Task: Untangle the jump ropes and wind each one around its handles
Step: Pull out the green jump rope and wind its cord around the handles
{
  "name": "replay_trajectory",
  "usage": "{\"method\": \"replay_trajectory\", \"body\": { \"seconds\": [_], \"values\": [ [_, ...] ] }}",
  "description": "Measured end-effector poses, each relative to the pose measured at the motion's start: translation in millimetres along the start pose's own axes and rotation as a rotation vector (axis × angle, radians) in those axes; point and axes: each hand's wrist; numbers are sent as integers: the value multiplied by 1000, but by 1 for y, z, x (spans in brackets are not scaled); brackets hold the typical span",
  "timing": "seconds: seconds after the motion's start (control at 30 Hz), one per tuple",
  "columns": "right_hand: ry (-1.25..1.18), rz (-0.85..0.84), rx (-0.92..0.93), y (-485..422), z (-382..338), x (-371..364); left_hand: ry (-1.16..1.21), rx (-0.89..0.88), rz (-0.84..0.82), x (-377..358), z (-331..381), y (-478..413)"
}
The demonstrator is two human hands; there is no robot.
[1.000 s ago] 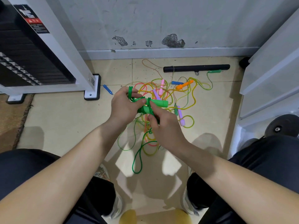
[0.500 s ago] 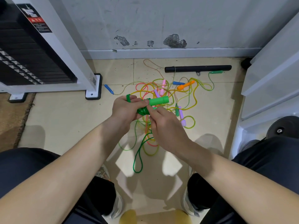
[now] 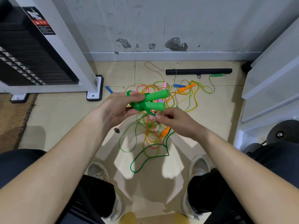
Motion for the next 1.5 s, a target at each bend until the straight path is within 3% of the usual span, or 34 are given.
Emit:
{"method": "replay_trajectory", "body": {
  "seconds": [0.13, 0.4, 0.57, 0.67, 0.83, 0.97, 1.1, 1.27, 1.37, 1.43, 1.5],
  "values": [
    [2, -128, 0, -2, -2, 23, -110, 1, -134, -4, 3, 8],
    [174, -223, -73, 6, -14, 40, -628, -182, -112, -11, 6, 19],
    [-10, -171, -166, 6, -17, 34, -950, -354, -113, -13, 1, 14],
    [-111, -103, -206, 3, -16, 30, -1067, -452, 17, -14, -4, 11],
    [-5, 221, -187, -1, -16, 4, -1054, -594, 283, -22, -20, 4],
    [212, 336, -163, -1, -16, -12, -1068, -550, 281, -26, -36, -3],
    [250, 333, -214, -2, -16, -14, -1046, -497, 249, -29, -40, -6],
    [-114, 287, -344, -4, -23, -1, -1075, -510, 197, -29, -40, -8],
    [-479, 316, -429, -4, -29, -1, -993, -519, 303, -32, -48, -8],
    [-540, 358, -403, -2, -31, -7, -878, -527, 404, -36, -52, -7],
    [-415, 400, -304, 1, -32, -17, -723, -530, 468, -40, -53, -7]
  ]
}}
Point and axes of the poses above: each hand's wrist, its own y-axis away from the middle knuckle, its own x-axis out of the back of the hand, z = x × y, and after that the axes turned 6 degrees about x, right-handed
